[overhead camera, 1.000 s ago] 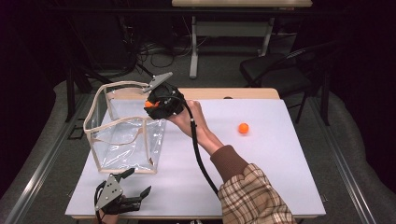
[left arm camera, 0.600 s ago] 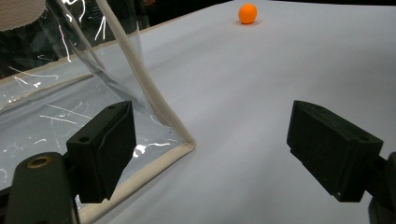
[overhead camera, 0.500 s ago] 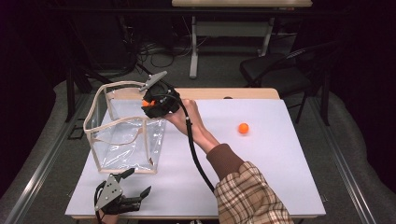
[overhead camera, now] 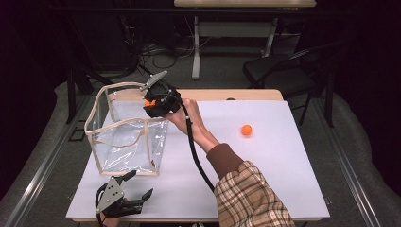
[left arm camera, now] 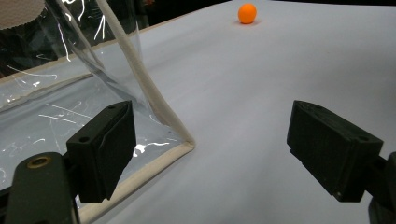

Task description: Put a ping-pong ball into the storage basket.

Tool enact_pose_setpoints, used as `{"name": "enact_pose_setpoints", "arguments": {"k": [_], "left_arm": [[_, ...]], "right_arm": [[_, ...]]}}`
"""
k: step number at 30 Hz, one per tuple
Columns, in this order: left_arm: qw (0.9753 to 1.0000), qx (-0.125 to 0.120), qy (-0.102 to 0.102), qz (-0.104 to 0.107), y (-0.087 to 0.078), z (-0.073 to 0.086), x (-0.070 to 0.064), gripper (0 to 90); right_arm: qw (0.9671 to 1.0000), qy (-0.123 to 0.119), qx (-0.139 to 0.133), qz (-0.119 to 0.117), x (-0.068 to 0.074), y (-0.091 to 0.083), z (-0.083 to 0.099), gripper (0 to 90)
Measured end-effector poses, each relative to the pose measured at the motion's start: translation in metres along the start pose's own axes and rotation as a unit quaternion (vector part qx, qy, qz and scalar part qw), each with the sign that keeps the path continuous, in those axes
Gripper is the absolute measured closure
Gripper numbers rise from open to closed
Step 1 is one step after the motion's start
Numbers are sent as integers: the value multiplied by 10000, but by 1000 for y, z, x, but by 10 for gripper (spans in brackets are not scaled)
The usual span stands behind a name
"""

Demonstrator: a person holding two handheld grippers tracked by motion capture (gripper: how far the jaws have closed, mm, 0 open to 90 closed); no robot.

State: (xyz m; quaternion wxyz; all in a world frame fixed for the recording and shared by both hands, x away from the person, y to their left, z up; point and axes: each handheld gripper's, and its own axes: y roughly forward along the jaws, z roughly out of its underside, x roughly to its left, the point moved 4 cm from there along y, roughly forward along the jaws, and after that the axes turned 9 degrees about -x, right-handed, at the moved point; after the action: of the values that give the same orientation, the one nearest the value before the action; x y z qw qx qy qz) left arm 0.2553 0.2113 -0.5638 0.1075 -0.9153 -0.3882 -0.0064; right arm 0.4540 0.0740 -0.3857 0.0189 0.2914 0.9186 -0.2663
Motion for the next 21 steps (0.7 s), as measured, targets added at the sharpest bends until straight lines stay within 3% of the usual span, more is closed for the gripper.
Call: {"name": "enact_pose_setpoints", "arguments": {"k": [21], "left_arm": [[10000,-14,-12,6,-1,0,0,158]], "right_arm": [[10000,18,91,34,-3,18,-4,507]]}}
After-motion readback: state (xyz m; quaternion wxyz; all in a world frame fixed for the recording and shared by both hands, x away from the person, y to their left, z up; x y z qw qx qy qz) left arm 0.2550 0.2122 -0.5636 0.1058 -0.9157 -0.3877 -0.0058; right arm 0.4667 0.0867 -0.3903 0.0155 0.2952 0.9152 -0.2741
